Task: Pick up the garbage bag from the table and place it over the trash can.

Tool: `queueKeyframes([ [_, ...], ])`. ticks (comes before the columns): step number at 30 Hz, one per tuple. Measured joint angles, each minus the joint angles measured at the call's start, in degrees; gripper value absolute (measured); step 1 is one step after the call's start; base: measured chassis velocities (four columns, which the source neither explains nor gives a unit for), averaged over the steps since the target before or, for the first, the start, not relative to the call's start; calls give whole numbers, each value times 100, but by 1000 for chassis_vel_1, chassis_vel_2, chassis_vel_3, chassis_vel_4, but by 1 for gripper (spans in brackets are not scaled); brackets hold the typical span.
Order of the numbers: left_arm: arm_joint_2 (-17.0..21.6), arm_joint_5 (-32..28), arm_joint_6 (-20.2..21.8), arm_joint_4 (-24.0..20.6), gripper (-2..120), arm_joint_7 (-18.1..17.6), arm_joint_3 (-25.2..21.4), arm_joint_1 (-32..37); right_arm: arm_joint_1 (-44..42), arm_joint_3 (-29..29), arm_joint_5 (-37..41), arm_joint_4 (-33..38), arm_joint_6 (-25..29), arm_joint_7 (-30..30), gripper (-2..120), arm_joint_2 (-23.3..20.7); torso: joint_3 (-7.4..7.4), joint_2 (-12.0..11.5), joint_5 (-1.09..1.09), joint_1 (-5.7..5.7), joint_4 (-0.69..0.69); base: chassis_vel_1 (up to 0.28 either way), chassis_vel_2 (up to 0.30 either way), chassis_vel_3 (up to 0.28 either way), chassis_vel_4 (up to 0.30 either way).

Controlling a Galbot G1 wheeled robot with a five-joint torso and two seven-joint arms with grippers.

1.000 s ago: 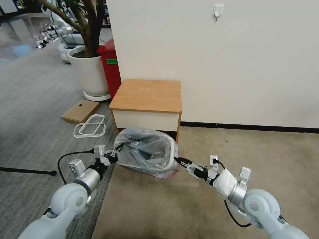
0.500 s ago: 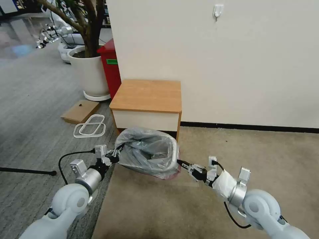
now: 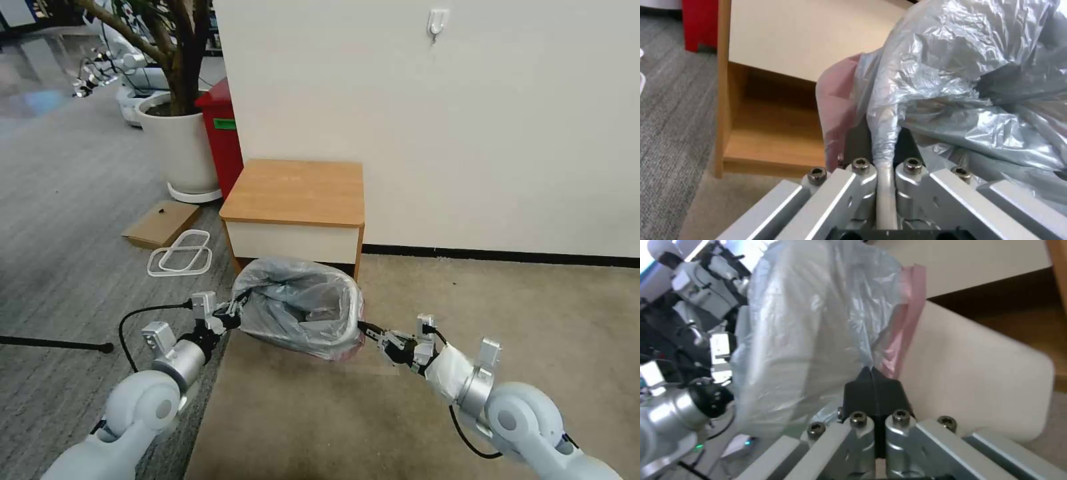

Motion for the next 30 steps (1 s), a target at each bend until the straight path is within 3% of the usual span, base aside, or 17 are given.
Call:
queueKeyframes([
  [14,-122,27,8,-122,0,-3,55,197,8,-106,-817,-38,185,419,0,150,0,0,0,0,0,0,0,0,0],
  [22,-146,42,39,-247,0,3,72,422,50,-227,-1398,-181,361,1014,0,246,0,0,0,0,0,0,0,0,0],
  [30,-188,101,44,-288,0,20,73,509,7,-226,-1814,-319,420,1106,0,267,0,0,1,0,0,0,0,0,0],
])
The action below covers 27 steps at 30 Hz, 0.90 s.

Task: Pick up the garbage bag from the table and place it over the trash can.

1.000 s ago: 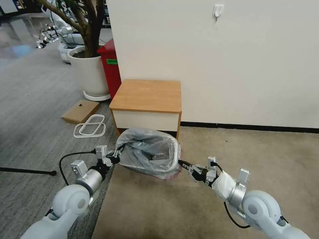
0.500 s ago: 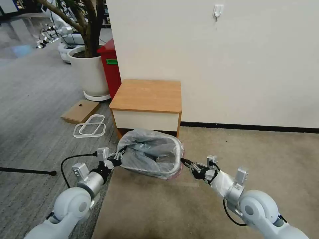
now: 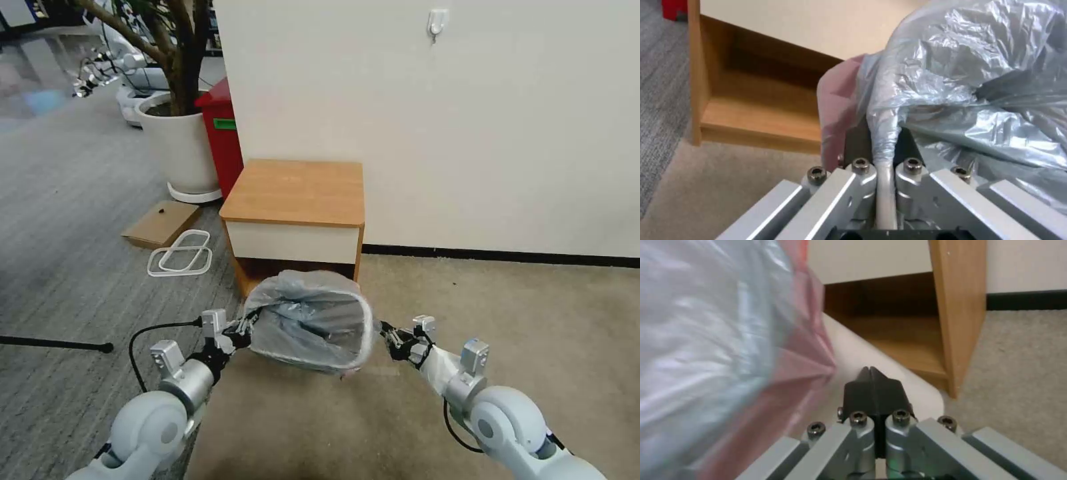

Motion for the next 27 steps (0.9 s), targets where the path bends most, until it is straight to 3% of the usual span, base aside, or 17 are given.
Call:
queueKeyframes([
  [8,-49,57,-3,56,0,-31,-38,-24,-157,98,-439,33,205,389,0,-51,0,0,-1,0,0,0,0,0,0],
  [13,-112,100,-18,158,0,-437,-21,-151,-334,256,-1273,149,541,1002,1,-189,0,0,0,0,0,0,0,0,0],
  [21,-218,387,-4,200,0,-900,119,-238,-611,485,-2426,997,1009,1239,30,-500,0,0,-1,0,0,0,0,0,0],
  [23,-238,541,-2,194,0,-980,145,-215,-681,512,-2809,1444,1032,1095,41,-564,0,0,-1,0,0,0,0,0,0],
  [27,-255,897,-7,136,0,-1066,183,-129,-716,551,-3356,2107,1007,481,44,-710,0,0,-1,0,0,0,0,0,0],
])
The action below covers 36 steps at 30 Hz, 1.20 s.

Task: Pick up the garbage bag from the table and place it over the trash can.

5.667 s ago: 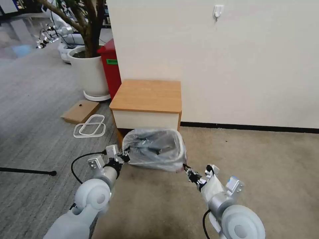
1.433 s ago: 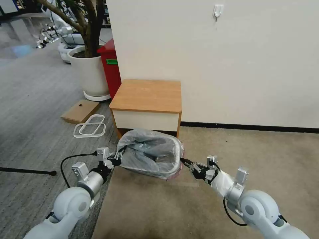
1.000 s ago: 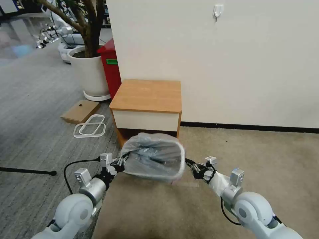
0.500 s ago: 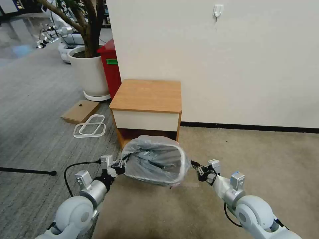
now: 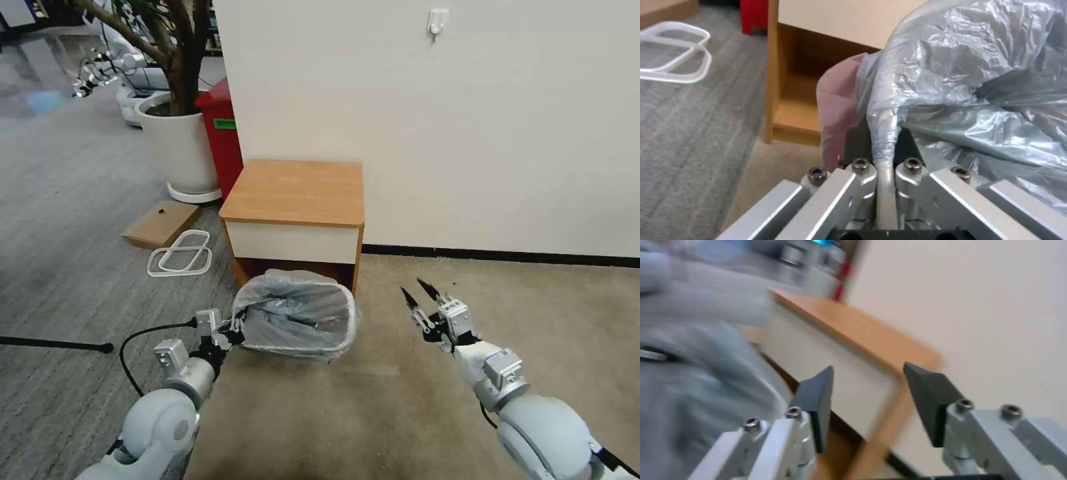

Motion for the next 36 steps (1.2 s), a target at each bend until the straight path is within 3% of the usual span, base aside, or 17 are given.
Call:
queueKeyframes([
  [4,-7,325,-37,-91,0,-10,16,91,31,-21,-244,332,-108,-653,35,-194,0,0,0,0,0,0,0,0,0],
  [7,-9,852,-161,-228,0,-3,54,230,168,-181,-351,540,-326,-1296,20,-489,0,0,0,0,0,0,0,0,0],
  [8,-9,852,-161,-228,0,-3,54,230,168,-181,-351,540,-326,-1296,20,-489,0,0,0,0,0,0,0,0,0],
  [12,-43,1661,-343,-363,0,124,127,381,470,-305,-551,579,-648,-1868,1,-755,0,0,1,0,0,0,0,0,0],
  [17,-112,2159,-467,-422,0,238,154,473,620,-428,-647,540,-903,-2019,0,-869,0,0,1,0,0,0,0,0,0],
  [22,-270,2971,-682,-440,0,458,227,602,1015,-898,-894,488,-1576,-2187,0,-915,0,0,1,0,0,0,0,0,0],
  [27,-392,3147,-710,-437,0,487,339,613,1315,-1292,-1100,453,-1987,-2243,0,-857,0,0,1,0,1,0,0,0,0],
  [31,-566,3329,-721,-357,0,488,456,597,1823,-1985,-1255,408,-2885,-2260,0,-658,0,0,0,0,0,0,0,0,0],
  [36,-640,3356,-733,-326,0,488,486,604,2076,-2288,-1499,275,-3193,-2242,0,-479,0,0,0,0,0,0,0,0,0],
])
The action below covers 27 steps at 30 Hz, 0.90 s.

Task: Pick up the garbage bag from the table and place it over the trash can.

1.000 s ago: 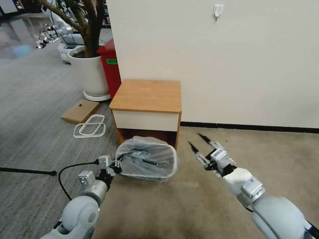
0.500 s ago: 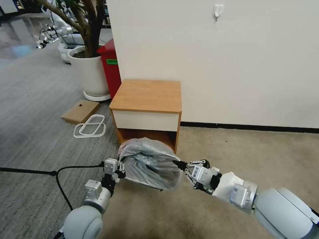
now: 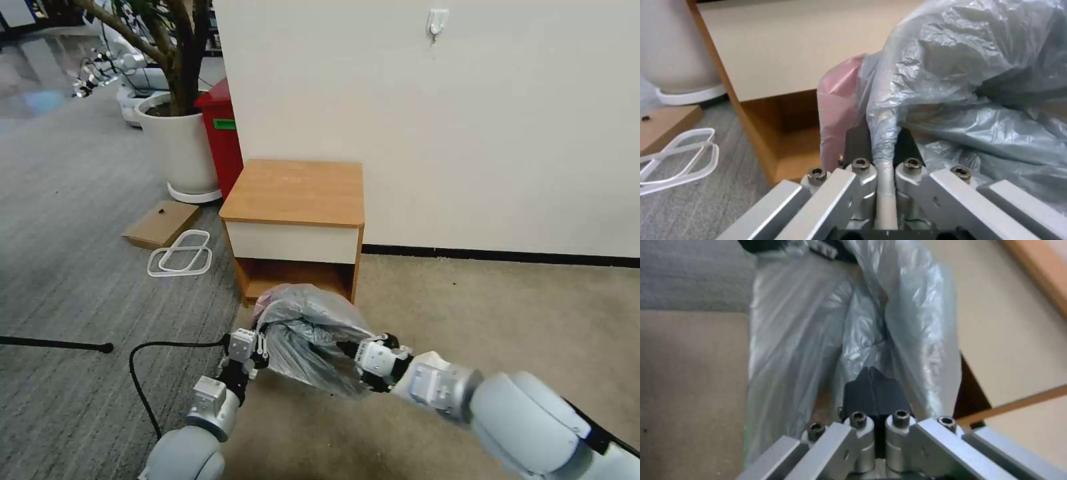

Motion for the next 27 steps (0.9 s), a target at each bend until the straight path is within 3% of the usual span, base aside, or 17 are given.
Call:
queueKeyframes([
  [3,-60,18,-12,60,0,-4,38,-9,330,-435,-362,-206,-406,-44,0,244,0,0,0,0,1,0,0,0,0],
  [10,-149,21,-16,181,0,-16,160,-112,700,-903,-946,-701,-434,-299,0,645,0,0,0,0,1,0,0,0,0],
  [27,-220,19,-16,337,0,-30,378,-280,1011,-1104,-1293,-1508,-398,-492,0,845,0,0,1,0,0,0,0,0,0],
])
